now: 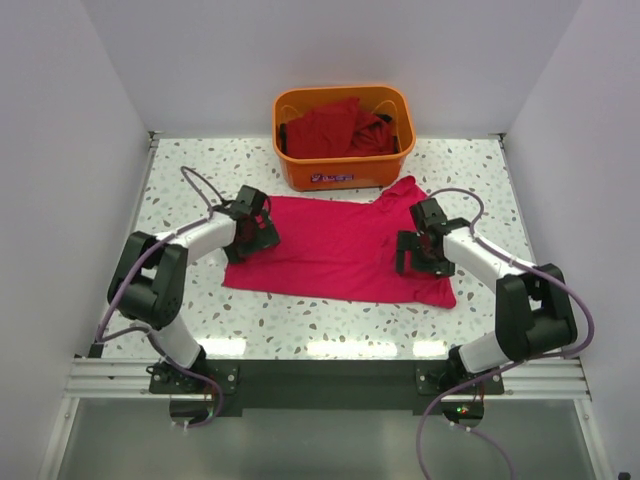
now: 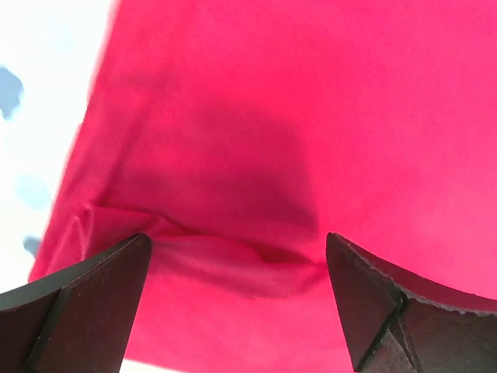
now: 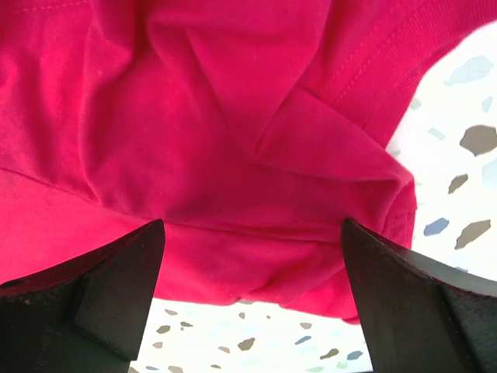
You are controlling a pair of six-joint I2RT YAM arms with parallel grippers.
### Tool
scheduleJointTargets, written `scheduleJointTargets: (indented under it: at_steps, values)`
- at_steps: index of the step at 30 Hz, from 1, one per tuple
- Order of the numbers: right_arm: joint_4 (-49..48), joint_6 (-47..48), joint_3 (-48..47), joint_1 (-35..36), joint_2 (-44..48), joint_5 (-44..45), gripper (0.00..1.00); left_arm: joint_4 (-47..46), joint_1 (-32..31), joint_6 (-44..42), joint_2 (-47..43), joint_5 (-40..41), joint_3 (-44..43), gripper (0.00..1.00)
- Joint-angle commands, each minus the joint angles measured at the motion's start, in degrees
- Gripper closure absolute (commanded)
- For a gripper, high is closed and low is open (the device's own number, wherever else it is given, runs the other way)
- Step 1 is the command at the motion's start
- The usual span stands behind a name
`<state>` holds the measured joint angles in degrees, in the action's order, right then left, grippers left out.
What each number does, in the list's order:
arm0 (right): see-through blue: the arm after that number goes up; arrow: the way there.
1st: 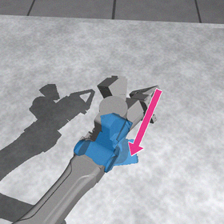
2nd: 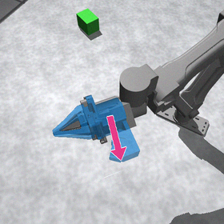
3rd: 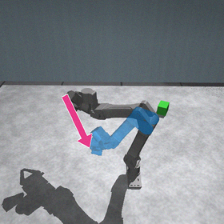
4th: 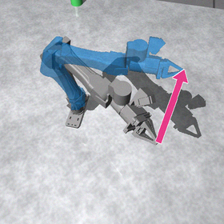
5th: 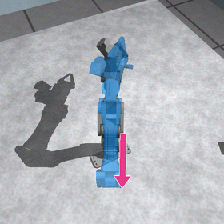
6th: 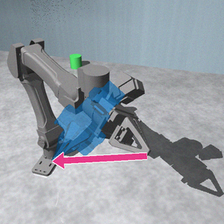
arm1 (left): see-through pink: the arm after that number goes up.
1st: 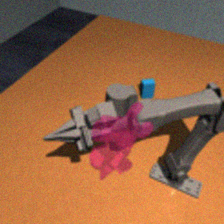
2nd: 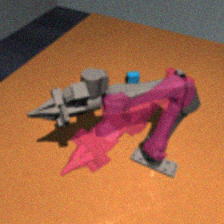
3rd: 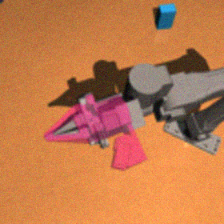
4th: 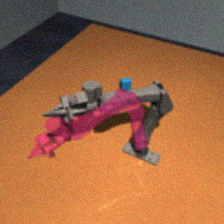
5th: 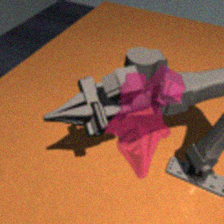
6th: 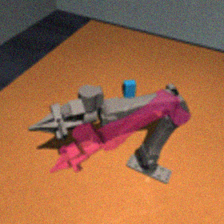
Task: Fold and stack the t-shirts
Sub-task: Fold the tshirt
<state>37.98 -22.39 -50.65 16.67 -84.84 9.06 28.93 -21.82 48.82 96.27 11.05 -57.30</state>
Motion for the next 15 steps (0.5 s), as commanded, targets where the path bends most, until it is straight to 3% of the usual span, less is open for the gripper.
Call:
scheduleJointTargets:
  at_steps: [1,9,13,15]
  values:
    - [-4.58,2.35,0.12,0.03,-0.42,-0.18,0.01,-4.22,4.58,-0.74,3.22,1.79,-3.87,0.0]
    - [-5.81,4.46,0.55,-0.05,0.11,0.44,0.01,-1.77,9.51,-0.65,4.63,5.12,-12.83,0.0]
    - [-5.55,4.46,1.08,-0.05,-0.06,0.34,0.01,-0.11,11.8,-1.88,6.04,2.23,-17.31,0.0]
    - [-5.54,4.64,1.52,-0.05,0.29,0.43,0.01,-1.15,11.54,-3.2,3.77,-0.22,-14.79,0.0]
